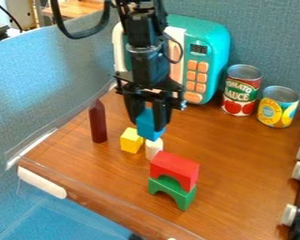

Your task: Remove the blue cube from the arch and put on the left side of the table

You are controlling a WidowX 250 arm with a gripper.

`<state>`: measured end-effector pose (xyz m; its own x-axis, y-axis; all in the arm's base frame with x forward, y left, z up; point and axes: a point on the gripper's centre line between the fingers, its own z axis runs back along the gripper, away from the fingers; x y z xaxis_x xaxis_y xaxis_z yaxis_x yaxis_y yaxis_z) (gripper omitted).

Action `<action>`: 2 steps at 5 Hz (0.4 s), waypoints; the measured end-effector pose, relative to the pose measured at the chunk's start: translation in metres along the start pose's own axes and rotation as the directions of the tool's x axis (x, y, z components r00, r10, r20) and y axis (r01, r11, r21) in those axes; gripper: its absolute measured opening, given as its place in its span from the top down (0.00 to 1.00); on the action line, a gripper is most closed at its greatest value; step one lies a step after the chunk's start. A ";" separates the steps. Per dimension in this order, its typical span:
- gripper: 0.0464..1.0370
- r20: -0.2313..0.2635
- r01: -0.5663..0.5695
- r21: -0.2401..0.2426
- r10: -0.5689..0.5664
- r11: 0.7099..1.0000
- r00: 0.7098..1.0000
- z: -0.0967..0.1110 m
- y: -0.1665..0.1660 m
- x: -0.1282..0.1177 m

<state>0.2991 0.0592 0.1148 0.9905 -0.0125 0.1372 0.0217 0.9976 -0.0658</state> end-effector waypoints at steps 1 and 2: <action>0.48 -0.013 -0.023 0.009 0.023 1.000 1.000 -0.009 0.017 0.010; 0.48 -0.032 -0.036 0.015 0.036 0.999 0.999 -0.020 0.036 0.018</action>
<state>0.3201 0.0938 0.0949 0.9945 0.0216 0.1029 -0.0159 0.9983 -0.0559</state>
